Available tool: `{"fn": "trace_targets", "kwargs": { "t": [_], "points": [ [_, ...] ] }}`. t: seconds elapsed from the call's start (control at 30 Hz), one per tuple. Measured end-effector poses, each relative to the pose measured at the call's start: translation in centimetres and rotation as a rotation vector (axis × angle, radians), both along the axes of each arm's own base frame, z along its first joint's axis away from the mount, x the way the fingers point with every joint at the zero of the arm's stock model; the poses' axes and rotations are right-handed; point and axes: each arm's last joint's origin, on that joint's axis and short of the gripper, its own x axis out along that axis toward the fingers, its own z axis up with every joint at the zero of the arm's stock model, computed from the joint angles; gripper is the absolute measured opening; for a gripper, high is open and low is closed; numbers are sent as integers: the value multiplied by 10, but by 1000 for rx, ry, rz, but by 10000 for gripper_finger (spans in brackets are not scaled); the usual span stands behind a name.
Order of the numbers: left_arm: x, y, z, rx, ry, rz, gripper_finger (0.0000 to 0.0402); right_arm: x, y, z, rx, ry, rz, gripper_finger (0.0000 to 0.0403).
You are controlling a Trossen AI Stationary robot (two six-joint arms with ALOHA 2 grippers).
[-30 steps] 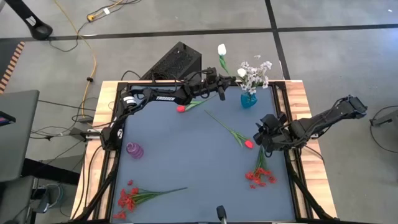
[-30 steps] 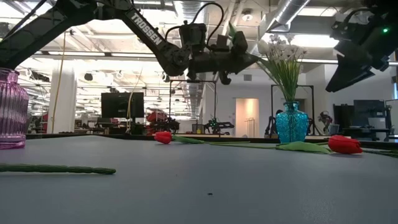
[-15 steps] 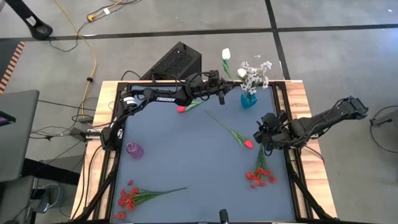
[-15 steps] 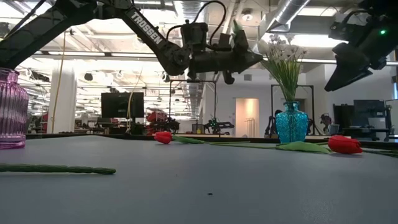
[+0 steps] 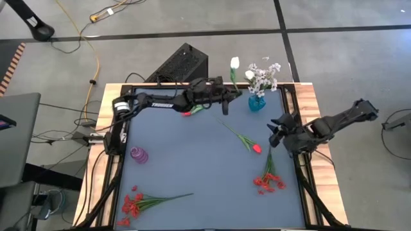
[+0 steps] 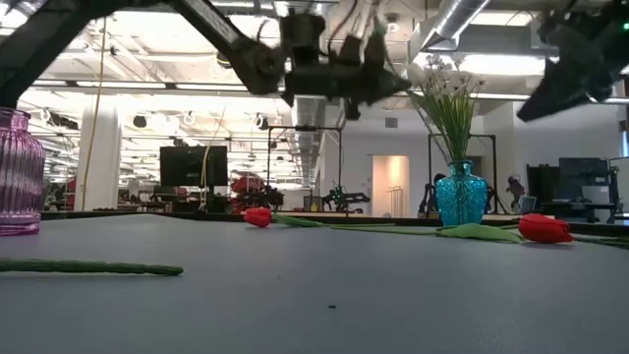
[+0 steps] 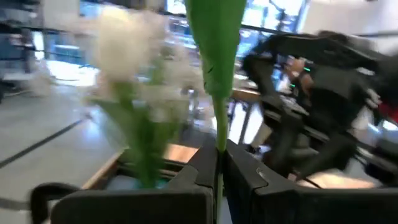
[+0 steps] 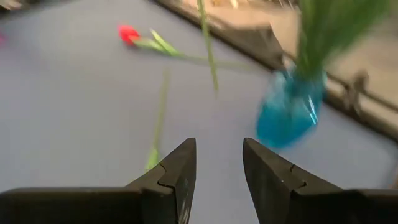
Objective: Sort flowers into vase by color
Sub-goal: Put the white flower into the blue vase
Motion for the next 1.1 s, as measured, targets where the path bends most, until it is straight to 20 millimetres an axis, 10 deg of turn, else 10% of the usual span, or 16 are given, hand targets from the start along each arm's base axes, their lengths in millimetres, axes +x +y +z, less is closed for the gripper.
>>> {"fn": "trace_targets", "kwargs": {
  "t": [0.57, 1.1],
  "points": [
    [21, -83, -6, 112, 55, -154, 0, 40, 4, 25, -175, -45, 350, 159],
    [23, -92, -7, 143, 66, -160, 0, 68, 1, 20, -241, -21, 327, 158]
  ]
}}
